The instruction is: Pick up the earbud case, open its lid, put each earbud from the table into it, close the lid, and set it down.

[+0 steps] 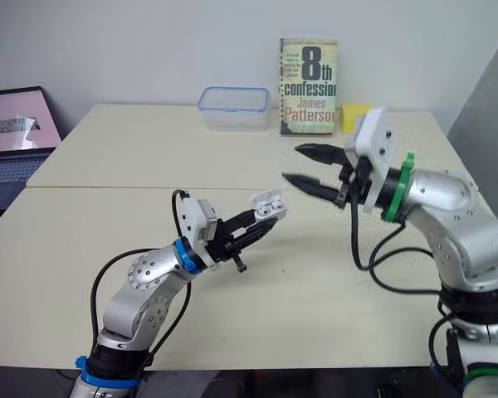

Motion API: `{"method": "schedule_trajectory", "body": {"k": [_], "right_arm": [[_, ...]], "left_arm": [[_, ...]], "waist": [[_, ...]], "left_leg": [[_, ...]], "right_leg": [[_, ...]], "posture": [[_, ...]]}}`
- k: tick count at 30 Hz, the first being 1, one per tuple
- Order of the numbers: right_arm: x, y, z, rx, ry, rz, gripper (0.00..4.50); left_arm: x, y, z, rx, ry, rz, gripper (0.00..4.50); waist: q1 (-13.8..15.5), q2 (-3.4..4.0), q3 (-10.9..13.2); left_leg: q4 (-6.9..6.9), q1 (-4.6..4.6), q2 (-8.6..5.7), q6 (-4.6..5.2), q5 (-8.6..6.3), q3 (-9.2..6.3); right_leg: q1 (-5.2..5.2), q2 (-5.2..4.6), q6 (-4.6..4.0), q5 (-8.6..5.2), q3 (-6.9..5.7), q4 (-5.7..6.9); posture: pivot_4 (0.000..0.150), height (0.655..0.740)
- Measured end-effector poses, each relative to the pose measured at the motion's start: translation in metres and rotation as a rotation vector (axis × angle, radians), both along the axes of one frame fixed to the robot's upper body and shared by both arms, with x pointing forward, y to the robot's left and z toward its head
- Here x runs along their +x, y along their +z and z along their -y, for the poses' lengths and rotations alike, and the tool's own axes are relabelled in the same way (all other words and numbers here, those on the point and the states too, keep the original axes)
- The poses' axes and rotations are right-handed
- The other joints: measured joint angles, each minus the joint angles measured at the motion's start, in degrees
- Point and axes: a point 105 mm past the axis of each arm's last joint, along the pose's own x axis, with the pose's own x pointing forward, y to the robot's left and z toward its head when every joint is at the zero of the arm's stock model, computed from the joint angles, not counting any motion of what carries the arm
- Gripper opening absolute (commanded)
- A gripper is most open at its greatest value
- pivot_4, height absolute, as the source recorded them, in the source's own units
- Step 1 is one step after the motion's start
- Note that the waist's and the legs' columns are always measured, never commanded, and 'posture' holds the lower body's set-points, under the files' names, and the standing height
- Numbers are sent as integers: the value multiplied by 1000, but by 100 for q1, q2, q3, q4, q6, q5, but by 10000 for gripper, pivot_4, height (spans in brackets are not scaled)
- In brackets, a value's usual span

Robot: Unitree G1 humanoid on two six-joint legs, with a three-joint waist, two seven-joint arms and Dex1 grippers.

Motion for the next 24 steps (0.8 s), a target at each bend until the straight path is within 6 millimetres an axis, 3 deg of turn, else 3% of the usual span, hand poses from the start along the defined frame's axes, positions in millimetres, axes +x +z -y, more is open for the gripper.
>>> {"method": "schedule_trajectory", "body": {"k": [3, 4, 14, 24], "right_arm": [[17, -6, -3, -94, 0, -21, 1193], [22, -9, -5, -125, 6, -30, 126], [37, -20, -14, -211, 68, -49, 0], [33, -31, -27, -340, 243, -153, 0]], "left_arm": [[2, -2, 1, 0, -6, -8, 8022], [1, -2, 3, 1, -15, -7, 8022], [-2, -2, 6, 8, -47, -2, 8022], [-6, -4, 11, 18, -91, -4, 8022]], "waist": [[-2, 0, 0], [-3, 0, 0], [0, 0, 0], [-11, 1, 1]], "left_leg": [[0, -1, 0, 0, 0, 3], [0, -1, 1, 0, 0, 2], [1, -14, 1, -1, 1, -6], [1, -13, 2, -1, 1, -7]], "right_leg": [[-3, 0, 0, 0, 1, 1], [-4, 0, 0, 0, 0, 2], [-12, -3, -1, 1, 0, 2], [-13, -2, -2, 1, -2, 3]], "posture": [[1500, 7400], [1500, 7400], [1500, 7400], [1500, 7400]]}}
